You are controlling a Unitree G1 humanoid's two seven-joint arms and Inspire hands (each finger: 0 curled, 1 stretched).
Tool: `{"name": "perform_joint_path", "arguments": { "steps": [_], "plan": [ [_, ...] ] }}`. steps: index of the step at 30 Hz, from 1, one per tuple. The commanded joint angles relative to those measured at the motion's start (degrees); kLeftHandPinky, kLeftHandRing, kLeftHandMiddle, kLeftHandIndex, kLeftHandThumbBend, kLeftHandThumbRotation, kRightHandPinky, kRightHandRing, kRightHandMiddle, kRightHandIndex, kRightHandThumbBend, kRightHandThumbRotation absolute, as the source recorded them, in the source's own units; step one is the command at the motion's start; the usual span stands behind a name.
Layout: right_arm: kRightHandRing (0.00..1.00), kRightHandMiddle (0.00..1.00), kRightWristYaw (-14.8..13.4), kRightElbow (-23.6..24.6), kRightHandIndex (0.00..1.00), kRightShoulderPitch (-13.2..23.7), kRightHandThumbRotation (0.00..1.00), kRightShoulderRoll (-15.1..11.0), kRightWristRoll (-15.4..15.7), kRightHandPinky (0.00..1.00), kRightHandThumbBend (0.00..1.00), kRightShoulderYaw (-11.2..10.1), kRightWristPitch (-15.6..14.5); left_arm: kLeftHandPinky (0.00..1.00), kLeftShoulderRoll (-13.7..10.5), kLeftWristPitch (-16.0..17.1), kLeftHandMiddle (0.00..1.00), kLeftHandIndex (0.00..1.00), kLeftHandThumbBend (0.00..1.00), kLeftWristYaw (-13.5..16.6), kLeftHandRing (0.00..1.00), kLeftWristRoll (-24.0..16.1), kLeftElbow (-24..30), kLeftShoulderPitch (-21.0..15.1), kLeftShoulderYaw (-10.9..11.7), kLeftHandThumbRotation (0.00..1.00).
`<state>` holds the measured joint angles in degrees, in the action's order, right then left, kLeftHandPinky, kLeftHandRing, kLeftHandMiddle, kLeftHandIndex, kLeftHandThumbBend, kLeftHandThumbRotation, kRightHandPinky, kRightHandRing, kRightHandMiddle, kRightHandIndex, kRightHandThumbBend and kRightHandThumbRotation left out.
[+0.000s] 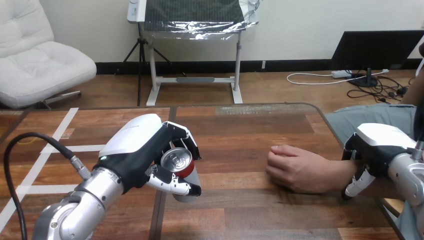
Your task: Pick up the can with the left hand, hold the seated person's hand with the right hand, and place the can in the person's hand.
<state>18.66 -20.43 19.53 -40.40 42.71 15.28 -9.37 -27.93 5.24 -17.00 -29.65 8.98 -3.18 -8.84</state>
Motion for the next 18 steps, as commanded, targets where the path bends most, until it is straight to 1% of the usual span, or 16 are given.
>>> {"name": "perform_joint_path", "arguments": {
  "steps": [1,6,12,18],
  "plan": [
    [0.35,0.44,-1.34,2.36,0.51,0.53,0.00,0.33,-1.88,0.29,0.75,-1.65,0.61,0.34,-0.12,0.69,0.46,0.50,0.63,0.75,0.39,1.23,0.09,-4.52,1.41,0.00],
    [0.37,0.45,-2.03,2.27,0.51,0.32,0.00,0.13,-2.34,0.31,0.76,-1.84,1.43,0.34,-0.10,1.16,0.46,0.50,0.63,0.95,0.39,1.32,-0.59,-4.88,1.30,0.00],
    [0.38,0.46,-1.79,2.95,0.52,0.23,0.00,-0.16,-2.50,0.32,0.75,-1.79,1.00,0.35,0.12,1.14,0.46,0.50,0.63,0.78,0.40,1.59,-1.24,-5.38,1.17,0.00],
    [0.39,0.47,-1.75,4.76,0.52,-0.31,0.00,-0.44,-2.73,0.34,0.75,-2.26,0.54,0.35,0.18,1.04,0.46,0.50,0.63,0.47,0.40,1.54,-1.85,-6.17,0.87,0.00]
  ]
}}
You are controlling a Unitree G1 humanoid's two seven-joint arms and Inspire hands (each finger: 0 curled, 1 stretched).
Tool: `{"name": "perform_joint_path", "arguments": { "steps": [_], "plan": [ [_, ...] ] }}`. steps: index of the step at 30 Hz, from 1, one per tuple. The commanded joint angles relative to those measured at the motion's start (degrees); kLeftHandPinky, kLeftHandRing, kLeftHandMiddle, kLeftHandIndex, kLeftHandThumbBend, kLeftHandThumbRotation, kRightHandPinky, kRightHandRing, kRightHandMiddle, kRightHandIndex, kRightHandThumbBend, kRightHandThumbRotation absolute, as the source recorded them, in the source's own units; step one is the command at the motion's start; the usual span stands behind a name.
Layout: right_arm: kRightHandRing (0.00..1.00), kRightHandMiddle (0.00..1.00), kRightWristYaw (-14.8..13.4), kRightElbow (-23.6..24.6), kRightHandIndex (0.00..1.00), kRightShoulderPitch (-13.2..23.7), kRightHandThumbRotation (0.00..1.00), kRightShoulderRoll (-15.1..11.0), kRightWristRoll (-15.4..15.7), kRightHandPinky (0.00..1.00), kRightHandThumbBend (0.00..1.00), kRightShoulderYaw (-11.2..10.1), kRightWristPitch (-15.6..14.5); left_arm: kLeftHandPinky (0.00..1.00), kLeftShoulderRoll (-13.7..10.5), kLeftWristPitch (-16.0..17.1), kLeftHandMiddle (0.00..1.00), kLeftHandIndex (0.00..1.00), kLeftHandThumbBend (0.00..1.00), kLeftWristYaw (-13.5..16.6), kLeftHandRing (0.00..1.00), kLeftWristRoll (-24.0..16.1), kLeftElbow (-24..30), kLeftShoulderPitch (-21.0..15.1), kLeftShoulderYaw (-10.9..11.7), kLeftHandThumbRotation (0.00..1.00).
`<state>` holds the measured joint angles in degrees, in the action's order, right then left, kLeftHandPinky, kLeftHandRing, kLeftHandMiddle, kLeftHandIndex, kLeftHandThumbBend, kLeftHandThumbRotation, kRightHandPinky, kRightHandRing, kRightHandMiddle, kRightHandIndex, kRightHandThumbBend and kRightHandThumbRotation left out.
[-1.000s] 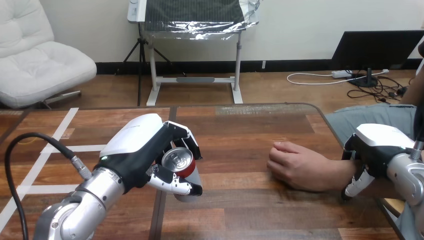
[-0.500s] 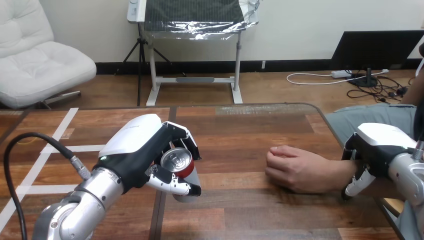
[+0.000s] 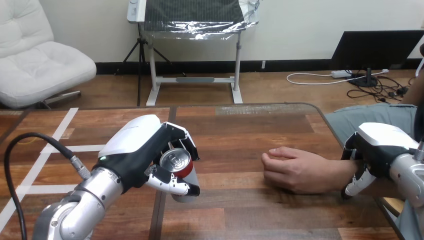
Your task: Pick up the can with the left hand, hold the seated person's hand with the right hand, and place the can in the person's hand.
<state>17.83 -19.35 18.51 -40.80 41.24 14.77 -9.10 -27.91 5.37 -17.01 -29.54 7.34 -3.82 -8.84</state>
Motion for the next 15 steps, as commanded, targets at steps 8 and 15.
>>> {"name": "perform_joint_path", "arguments": {
  "steps": [8,15],
  "plan": [
    [0.40,0.48,-0.67,7.35,0.53,-0.29,0.00,-0.43,-1.53,0.34,0.75,-2.84,-0.92,0.34,0.64,0.90,0.46,0.50,0.63,-0.36,0.39,2.30,-1.85,-7.09,0.60,0.00],
    [0.39,0.47,-0.98,10.87,0.53,-1.48,0.00,-1.32,-1.27,0.32,0.76,-3.95,-0.47,0.33,0.88,0.63,0.45,0.49,0.63,-0.80,0.38,2.77,-3.35,-8.80,-0.09,0.00]
  ]
}}
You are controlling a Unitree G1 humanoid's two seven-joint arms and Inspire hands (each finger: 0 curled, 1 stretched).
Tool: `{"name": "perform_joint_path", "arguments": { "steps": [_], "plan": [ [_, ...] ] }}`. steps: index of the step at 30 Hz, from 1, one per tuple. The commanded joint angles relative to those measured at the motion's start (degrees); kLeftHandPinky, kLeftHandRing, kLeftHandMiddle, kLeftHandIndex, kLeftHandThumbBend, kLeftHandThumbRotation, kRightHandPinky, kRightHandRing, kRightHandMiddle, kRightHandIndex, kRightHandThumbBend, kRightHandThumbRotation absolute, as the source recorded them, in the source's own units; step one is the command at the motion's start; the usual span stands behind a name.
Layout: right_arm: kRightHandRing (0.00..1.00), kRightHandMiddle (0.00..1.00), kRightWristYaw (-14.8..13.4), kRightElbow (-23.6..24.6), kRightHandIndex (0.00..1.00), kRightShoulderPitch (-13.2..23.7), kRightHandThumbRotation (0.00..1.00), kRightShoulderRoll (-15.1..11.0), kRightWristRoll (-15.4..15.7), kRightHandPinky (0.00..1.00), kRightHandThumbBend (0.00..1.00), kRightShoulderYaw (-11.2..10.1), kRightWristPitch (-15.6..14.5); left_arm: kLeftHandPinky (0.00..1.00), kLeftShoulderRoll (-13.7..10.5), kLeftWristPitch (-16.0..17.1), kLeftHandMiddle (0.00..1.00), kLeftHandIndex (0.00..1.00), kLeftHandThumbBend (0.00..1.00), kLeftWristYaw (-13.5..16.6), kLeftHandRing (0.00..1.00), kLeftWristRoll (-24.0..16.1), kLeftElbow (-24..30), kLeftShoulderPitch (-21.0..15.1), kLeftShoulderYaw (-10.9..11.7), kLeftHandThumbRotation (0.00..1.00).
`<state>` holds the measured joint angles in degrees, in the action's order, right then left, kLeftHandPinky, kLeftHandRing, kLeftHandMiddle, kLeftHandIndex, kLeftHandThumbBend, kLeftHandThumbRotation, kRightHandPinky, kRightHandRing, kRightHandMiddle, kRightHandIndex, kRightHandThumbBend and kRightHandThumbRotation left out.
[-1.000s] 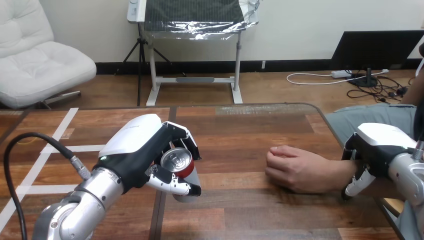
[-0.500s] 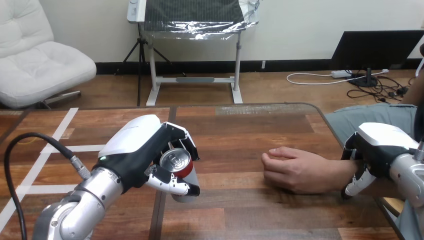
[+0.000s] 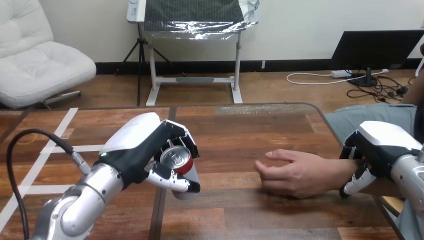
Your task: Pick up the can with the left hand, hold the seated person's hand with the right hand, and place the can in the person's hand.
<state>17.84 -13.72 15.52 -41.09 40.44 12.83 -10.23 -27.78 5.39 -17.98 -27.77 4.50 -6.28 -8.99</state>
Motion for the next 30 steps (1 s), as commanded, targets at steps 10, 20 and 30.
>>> {"name": "perform_joint_path", "arguments": {
  "steps": [10,20,30],
  "plan": [
    [0.41,0.48,-0.97,12.91,0.51,-0.30,0.00,-2.17,-0.83,0.33,0.78,-5.39,1.01,0.33,2.65,-1.00,0.45,0.49,0.64,-1.71,0.38,1.18,-2.90,-11.08,-1.89,0.00],
    [0.28,0.37,1.73,21.79,0.49,-0.79,0.00,-3.22,-0.38,0.20,0.77,-8.00,-0.73,0.36,5.60,-2.84,0.46,0.49,0.62,-3.48,0.40,-0.04,-4.51,-16.76,-4.92,0.00],
    [0.30,0.39,3.94,25.84,0.49,-0.48,0.00,-3.43,0.86,0.21,0.77,-8.36,-2.16,0.35,7.83,-3.02,0.46,0.48,0.63,-3.56,0.40,-0.83,-5.56,-20.13,-6.87,0.00]
  ]
}}
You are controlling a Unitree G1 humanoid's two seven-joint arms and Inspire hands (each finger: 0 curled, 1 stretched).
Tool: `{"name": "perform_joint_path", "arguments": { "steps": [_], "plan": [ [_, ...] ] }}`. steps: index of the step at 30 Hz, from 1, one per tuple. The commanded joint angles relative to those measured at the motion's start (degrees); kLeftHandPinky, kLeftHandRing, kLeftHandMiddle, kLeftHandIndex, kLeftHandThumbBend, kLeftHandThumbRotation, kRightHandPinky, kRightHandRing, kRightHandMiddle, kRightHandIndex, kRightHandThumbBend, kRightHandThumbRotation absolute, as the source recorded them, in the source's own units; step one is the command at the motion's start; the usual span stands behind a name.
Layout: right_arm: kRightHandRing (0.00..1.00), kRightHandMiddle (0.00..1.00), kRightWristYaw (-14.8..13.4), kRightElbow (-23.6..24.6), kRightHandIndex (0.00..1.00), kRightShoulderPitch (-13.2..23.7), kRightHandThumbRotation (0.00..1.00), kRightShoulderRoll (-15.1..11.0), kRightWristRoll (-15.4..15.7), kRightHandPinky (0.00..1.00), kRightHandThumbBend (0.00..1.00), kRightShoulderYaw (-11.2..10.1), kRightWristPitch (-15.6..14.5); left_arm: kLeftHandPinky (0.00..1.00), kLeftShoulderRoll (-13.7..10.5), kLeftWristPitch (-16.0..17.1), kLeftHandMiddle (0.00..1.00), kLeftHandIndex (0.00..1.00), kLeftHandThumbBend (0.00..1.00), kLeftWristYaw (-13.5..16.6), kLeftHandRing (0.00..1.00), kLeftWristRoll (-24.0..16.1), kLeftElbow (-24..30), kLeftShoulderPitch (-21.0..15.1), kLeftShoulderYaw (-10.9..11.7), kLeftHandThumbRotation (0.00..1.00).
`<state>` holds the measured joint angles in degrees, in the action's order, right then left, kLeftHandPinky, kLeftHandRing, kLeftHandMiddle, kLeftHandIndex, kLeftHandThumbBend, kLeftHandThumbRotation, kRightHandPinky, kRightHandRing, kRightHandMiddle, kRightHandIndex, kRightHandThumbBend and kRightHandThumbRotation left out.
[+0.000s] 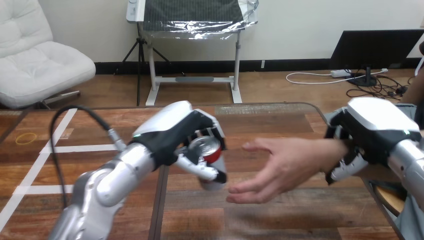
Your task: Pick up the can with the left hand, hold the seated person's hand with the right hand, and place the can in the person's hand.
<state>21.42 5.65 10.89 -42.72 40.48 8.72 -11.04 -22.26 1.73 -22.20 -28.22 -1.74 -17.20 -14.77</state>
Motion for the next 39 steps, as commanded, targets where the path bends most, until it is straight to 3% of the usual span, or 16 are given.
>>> {"name": "perform_joint_path", "arguments": {
  "steps": [1,10,30,39],
  "plan": [
    [0.30,0.39,0.59,6.95,0.49,4.21,0.00,-1.86,0.91,0.22,0.77,-4.27,-1.43,0.35,2.69,0.64,0.46,0.48,0.63,0.64,0.40,-0.41,0.54,-9.69,-1.35,0.00],
    [0.26,0.35,0.01,8.54,0.48,4.25,0.00,-1.84,0.31,0.19,0.79,-4.88,0.09,0.34,5.51,-0.04,0.45,0.47,0.64,0.69,0.39,-1.05,-0.18,-12.44,-3.11,0.00],
    [0.21,0.29,4.05,12.68,0.48,6.05,0.00,-0.90,2.01,0.14,0.77,-4.16,-4.17,0.33,10.65,-2.19,0.44,0.46,0.64,0.30,0.38,-3.20,-0.64,-16.02,-7.00,0.00],
    [0.21,0.30,5.21,13.60,0.48,6.52,0.00,-0.82,3.06,0.15,0.77,-3.76,-4.54,0.31,12.15,-2.50,0.44,0.46,0.64,0.45,0.36,-3.68,-0.68,-16.60,-8.40,0.00]
  ]
}}
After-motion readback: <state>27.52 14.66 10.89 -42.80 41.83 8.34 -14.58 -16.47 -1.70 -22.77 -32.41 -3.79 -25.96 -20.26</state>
